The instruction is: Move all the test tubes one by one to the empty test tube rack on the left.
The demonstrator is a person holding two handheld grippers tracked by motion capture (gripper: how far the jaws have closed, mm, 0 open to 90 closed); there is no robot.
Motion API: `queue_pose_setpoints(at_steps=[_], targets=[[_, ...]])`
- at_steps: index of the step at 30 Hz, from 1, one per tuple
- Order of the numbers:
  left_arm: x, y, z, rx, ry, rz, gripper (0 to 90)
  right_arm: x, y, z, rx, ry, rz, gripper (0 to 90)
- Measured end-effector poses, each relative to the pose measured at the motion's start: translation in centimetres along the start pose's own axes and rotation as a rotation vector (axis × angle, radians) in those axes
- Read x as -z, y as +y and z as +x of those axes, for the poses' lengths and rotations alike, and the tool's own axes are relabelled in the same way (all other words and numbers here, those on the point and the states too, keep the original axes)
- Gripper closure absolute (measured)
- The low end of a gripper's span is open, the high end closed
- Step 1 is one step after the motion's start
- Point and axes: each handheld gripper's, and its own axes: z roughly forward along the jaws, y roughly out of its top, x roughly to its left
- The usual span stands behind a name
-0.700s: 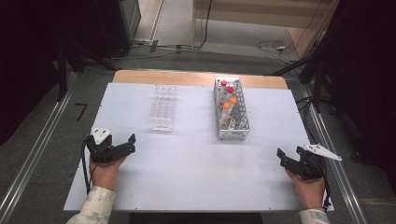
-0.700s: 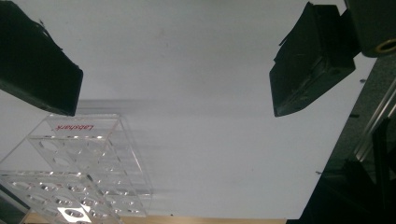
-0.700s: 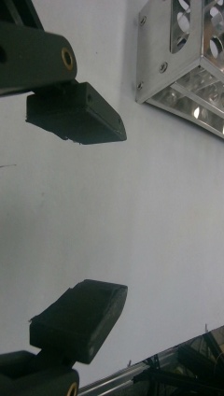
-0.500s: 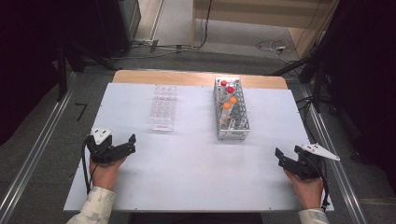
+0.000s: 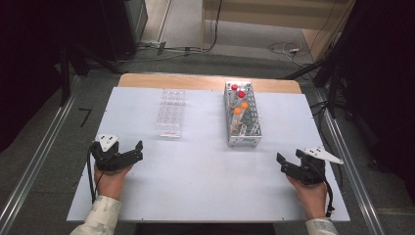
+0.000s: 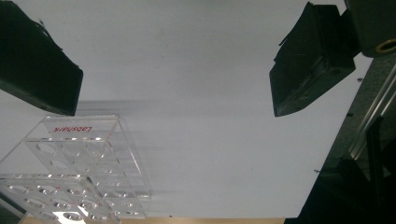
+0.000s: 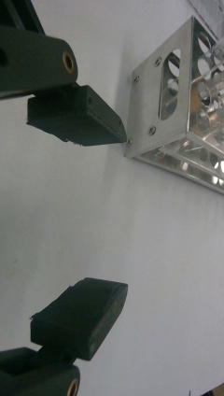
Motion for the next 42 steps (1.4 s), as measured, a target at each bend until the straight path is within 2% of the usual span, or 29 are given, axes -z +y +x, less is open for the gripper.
queue_pose_setpoints(at_steps=[7, 15, 16, 25, 28, 29, 33, 34, 42], targets=[[0.0, 0.0, 0.0, -0.003, 0.007, 0.003, 3.5, -0.2, 0.4, 0.7, 0.004, 0.022, -0.015, 23.9], [-0.1, 0.1, -0.1, -0.002, 0.010, 0.000, 3.5, -1.4, 1.5, 2.6, 0.050, 0.066, -0.025, 26.6], [-0.1, 0.0, 0.0, -0.003, 0.011, 0.001, 3.5, -1.9, 1.8, 3.2, 0.068, 0.078, -0.025, 27.0], [0.0, 0.0, 0.1, 0.002, 0.018, -0.002, 3.5, -2.7, 2.9, 4.6, 0.096, 0.108, -0.047, 30.4], [0.0, 0.0, 0.1, 0.003, 0.022, -0.002, 3.5, -2.9, 3.3, 5.2, 0.103, 0.125, -0.056, 33.2], [0.0, 0.0, 0.1, 0.004, 0.021, -0.002, 3.5, -3.2, 3.5, 5.7, 0.124, 0.131, -0.062, 35.5], [0.0, 0.0, 0.0, 0.000, 0.019, 0.002, 3.5, -3.7, 3.8, 6.4, 0.142, 0.137, -0.059, 37.7], [0.0, 0.0, 0.0, 0.000, 0.019, 0.001, 3.5, -4.1, 4.0, 6.8, 0.158, 0.140, -0.064, 40.5], [0.0, 0.0, 0.1, 0.005, 0.020, 0.001, 3.5, -5.4, 4.7, 8.4, 0.190, 0.147, -0.094, 50.2]])
